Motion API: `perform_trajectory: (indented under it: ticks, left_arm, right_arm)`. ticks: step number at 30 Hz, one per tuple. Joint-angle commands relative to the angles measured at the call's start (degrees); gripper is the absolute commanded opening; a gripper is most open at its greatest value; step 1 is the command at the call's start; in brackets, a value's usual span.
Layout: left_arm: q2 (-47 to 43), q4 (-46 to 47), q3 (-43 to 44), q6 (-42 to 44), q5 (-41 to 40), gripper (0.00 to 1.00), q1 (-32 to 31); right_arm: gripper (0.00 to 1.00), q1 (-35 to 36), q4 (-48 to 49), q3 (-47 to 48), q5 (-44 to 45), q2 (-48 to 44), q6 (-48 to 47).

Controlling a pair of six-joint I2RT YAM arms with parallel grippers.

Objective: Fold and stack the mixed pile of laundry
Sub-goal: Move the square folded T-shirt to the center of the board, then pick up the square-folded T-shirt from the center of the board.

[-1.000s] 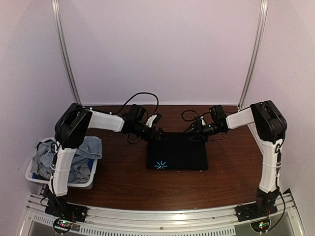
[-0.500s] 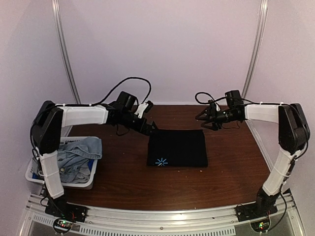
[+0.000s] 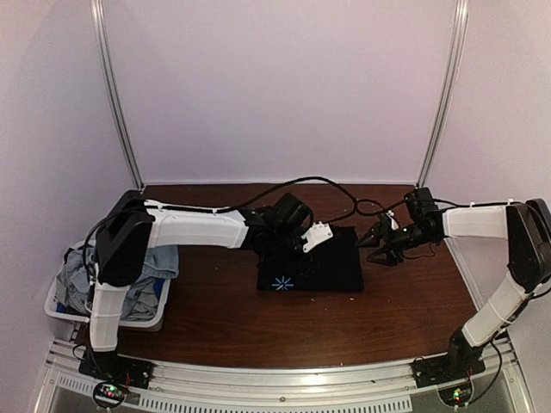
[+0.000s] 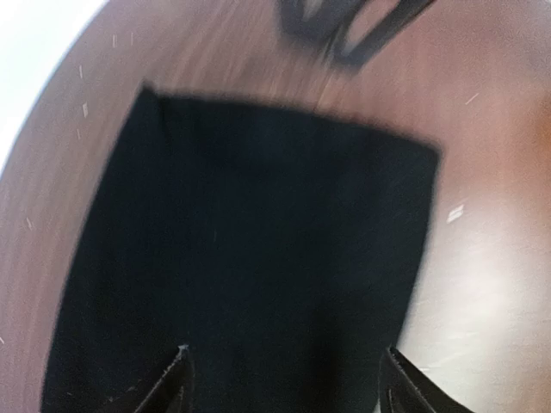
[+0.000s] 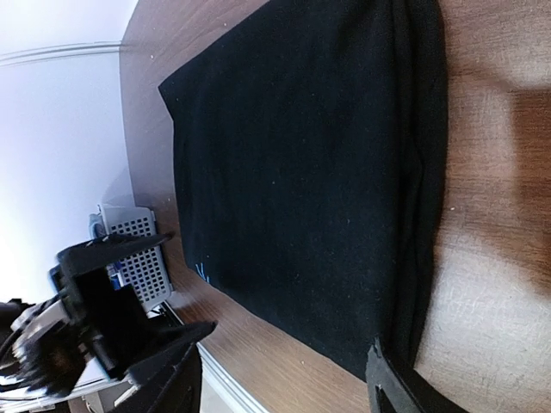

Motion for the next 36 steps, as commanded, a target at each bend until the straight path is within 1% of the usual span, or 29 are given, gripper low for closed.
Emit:
perform_trajectory:
  ticks: [1, 4, 7, 12, 15, 17, 18, 20, 24, 26, 30, 32, 36]
  left_arm:
    - [5.9, -4.7, 3.4, 0.3, -5.0, 0.73, 1.7]
    - [6.1, -6.7, -0.1, 0.7, -4.2, 0.7, 1.7]
    - [3.2, -6.4, -8.6, 0.9, -4.3, 0.67, 1.6]
    - [-6.7, -3.1, -25.0, 0.6, -3.4, 0.66, 1.6]
    - [-13.1, -1.9, -30.3, -1.1, -4.6, 0.66, 1.7]
    - [-17.6, -0.1, -31.3, -2.5, -5.3, 0.67, 0.5]
    - [-19.3, 0.8, -31.2, -3.1, -7.5, 0.67, -0.5]
    - [-21.3, 1.0, -29.4, -3.7, -9.0, 0.66, -3.2]
    - [-23.7, 4.5, -29.6, 0.7, -8.4, 0.64, -10.5]
    - [-23.1, 5.8, -30.0, 2.3, -6.6, 0.62, -12.6]
    - [-19.2, 6.7, -28.7, 5.6, -6.2, 0.5, -14.7]
    - [-17.1, 7.8, -27.7, 6.8, -6.2, 0.48, -15.1]
    - [-13.6, 9.3, -25.6, 8.1, -3.4, 0.45, -15.3]
  right_arm:
    - [0.66, -0.3, 1.0, -0.7, 1.7, -2.2, 0.5]
    - [0.66, -0.2, 0.8, -1.2, 1.7, -2.2, 0.0]
    - [0.66, -0.3, 0.1, -1.3, 1.7, -2.2, -0.8]
    - [0.66, 0.0, -0.3, -2.8, 1.7, -3.0, -1.1]
    - [0.66, 0.4, -0.3, -4.3, 1.7, -4.3, -0.7]
    - [0.66, 0.5, 0.3, -5.6, 1.6, -5.5, 0.3]
    - [0.66, 0.6, 0.4, -6.2, 1.7, -6.3, 0.8]
    - [0.66, 0.6, 0.5, -7.2, 1.9, -8.1, 2.3]
    - [0.66, 1.6, 1.8, -10.1, 2.5, -12.8, 7.1]
    - [0.66, 2.9, 3.5, -12.2, 3.2, -15.0, 10.2]
    - [0.66, 6.0, 7.3, -15.8, 4.7, -17.6, 15.7]
    - [0.66, 7.5, 8.7, -17.3, 5.5, -18.0, 17.7]
    - [0.66, 10.0, 11.7, -19.6, 7.0, -18.8, 21.2]
